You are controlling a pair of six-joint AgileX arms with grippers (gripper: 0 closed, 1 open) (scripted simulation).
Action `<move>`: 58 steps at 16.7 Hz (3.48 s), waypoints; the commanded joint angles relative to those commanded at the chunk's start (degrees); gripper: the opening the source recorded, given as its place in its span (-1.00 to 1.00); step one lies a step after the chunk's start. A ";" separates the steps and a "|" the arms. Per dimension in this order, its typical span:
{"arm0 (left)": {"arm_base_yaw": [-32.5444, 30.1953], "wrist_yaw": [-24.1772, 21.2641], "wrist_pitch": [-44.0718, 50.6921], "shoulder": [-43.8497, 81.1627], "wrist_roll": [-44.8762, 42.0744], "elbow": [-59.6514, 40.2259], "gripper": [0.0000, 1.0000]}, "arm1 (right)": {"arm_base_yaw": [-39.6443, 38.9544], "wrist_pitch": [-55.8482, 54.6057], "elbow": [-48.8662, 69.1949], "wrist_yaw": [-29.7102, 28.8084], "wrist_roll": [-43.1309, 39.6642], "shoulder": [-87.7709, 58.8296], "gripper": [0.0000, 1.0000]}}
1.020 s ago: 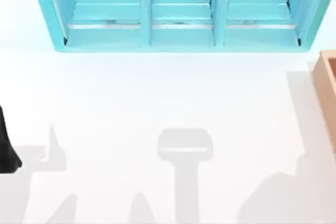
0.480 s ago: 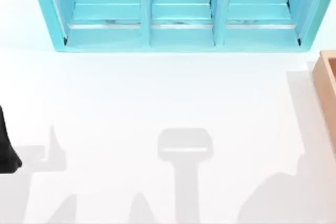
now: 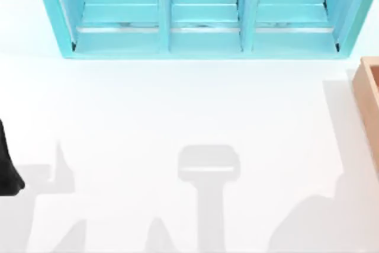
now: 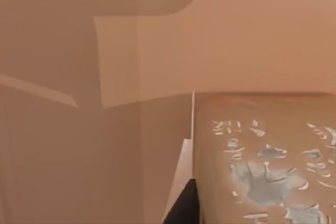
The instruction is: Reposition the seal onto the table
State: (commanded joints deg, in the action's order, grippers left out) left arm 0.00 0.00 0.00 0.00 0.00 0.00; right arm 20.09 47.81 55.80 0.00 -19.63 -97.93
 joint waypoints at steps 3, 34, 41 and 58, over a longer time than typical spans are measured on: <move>0.00 0.00 0.00 0.00 0.00 0.00 1.00 | 0.00 0.00 0.00 0.00 0.00 0.00 -1.00; 0.00 0.00 0.00 0.00 0.00 0.00 1.00 | -30.94 34.10 26.62 -0.10 31.13 7.46 -1.00; 0.00 0.00 0.00 0.00 0.00 0.00 1.00 | -39.51 26.45 37.20 -0.17 39.37 -11.26 -1.00; 0.00 0.00 0.00 0.00 0.00 0.00 1.00 | -45.82 11.36 38.92 -0.20 46.52 -27.55 -1.00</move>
State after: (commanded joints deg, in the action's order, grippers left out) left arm 0.00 0.00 0.00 0.00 0.00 0.00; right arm -25.73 59.17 94.72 -0.20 26.89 -125.48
